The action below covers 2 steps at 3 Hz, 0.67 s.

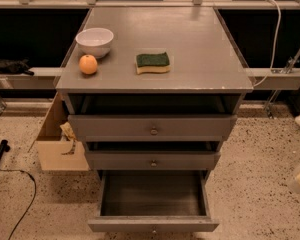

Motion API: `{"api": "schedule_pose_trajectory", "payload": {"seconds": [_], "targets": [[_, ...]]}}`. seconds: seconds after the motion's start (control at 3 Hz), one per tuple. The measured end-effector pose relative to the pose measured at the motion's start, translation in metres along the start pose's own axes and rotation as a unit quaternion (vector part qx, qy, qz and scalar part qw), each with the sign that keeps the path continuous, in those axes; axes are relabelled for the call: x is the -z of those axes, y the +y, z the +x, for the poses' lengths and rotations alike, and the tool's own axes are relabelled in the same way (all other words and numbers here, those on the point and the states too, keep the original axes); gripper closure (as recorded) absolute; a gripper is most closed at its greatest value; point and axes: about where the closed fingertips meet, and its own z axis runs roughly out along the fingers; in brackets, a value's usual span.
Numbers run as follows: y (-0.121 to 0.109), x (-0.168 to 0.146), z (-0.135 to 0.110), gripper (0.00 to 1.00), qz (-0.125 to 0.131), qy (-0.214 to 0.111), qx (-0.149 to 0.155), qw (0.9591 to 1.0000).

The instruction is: Close bottom drawer

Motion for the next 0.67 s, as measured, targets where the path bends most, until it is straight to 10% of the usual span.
{"api": "schedule_pose_trajectory", "payload": {"seconds": [0.67], "targets": [[0.0150, -0.0334, -0.0102, 0.00, -0.043, 0.012, 0.027, 0.9986]]}}
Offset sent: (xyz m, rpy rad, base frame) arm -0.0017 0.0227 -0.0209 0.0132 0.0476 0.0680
